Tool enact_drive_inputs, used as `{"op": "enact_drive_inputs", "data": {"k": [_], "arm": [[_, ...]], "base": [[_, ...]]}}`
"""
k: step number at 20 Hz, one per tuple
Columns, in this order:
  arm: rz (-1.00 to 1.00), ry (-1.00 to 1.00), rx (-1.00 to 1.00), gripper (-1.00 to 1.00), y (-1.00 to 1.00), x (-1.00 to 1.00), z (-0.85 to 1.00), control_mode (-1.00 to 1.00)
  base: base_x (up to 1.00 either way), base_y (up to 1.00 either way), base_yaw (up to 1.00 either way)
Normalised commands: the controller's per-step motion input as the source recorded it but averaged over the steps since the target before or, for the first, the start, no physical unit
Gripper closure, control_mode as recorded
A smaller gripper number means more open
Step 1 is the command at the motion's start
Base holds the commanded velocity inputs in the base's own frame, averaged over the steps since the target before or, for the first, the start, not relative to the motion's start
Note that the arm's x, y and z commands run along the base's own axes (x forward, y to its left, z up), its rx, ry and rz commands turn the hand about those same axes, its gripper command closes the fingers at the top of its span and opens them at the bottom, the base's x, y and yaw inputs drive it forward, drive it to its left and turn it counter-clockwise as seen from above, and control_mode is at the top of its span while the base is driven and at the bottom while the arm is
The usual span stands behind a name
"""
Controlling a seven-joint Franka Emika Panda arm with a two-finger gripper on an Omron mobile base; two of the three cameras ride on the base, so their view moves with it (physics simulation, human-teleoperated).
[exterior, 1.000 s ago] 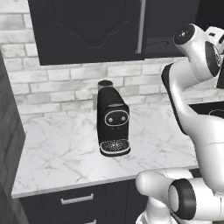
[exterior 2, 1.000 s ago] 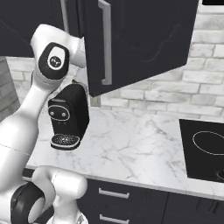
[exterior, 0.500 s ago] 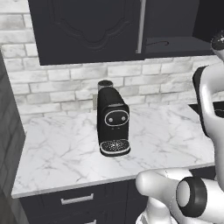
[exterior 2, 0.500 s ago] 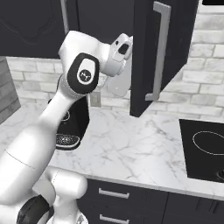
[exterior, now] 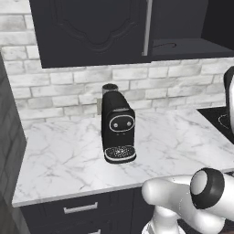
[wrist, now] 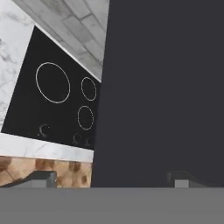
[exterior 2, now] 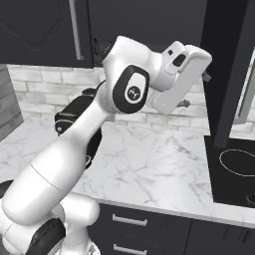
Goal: Open the cabinet and move the ladle to the pot. Then close the cabinet.
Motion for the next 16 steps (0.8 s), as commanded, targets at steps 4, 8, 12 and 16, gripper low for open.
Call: {"op": "enact_drive_inputs", "data": {"k": [4,8,12,16], "arm": [[0.04,-0.04,0.02,-1.0,0.35,-0.28,-0.02,-1.0],[0.02,-0.21,0.01,-1.0,0.96,-0.02,-0.07,-1.0],[0.09,-0.31,0.0,-1.0,1.0,0.01,0.0,-1.0],[0.15,-0.33,0.03,-1.0,0.99,0.0,0.0,-1.0]], "base": [[0.0,0.0,0.0],[0.0,0.0,0.0],[0.0,0.0,0.0],[0.0,0.0,0.0]]}}
